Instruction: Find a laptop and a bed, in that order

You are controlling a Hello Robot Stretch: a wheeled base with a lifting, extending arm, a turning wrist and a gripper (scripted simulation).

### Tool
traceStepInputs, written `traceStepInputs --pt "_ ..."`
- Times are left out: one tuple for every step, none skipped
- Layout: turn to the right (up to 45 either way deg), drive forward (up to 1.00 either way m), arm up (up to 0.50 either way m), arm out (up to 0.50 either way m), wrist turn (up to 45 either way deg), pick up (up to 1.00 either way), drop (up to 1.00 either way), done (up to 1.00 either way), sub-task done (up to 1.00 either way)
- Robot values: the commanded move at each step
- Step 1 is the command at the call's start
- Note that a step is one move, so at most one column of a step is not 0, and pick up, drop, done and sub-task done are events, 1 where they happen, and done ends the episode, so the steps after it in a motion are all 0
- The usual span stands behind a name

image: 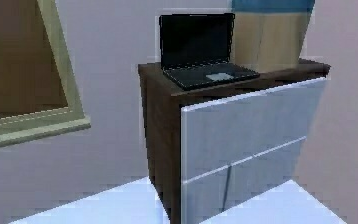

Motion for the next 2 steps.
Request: traceStepInputs --pt "0.0 0.05 0.00 0.00 0.0 0.00 0.00 0.00 0.00" --pt "0.0 0.00 0.00 0.00 0.0 0.00 0.00 0.00 1.00"
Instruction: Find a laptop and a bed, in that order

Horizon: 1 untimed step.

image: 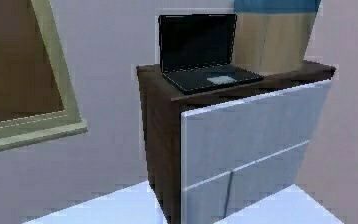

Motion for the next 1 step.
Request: traceStepInputs --pt "45.0 0.00 0.00 0.00 0.0 0.00 0.00 0.00 0.00"
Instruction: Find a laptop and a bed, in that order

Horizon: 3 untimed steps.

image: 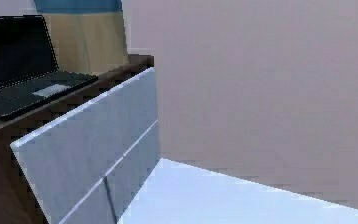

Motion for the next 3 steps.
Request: traceStepInputs --pt "45.0 0.00 0.00 0.00 0.0 0.00 0.00 0.00 0.00" --pt "45.0 0.00 0.00 0.00 0.0 0.00 0.00 0.00 0.00" --pt "18.0 0.00 0.00 0.00 0.0 0.00 0.00 0.00 0.00"
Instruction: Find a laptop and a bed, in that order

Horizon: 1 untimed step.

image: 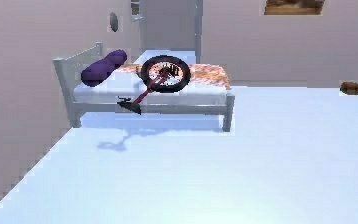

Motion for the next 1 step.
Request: traceStepInputs --pt "0.0 1.00 0.00 0.00 0.0 0.00 0.00 0.00 0.00"
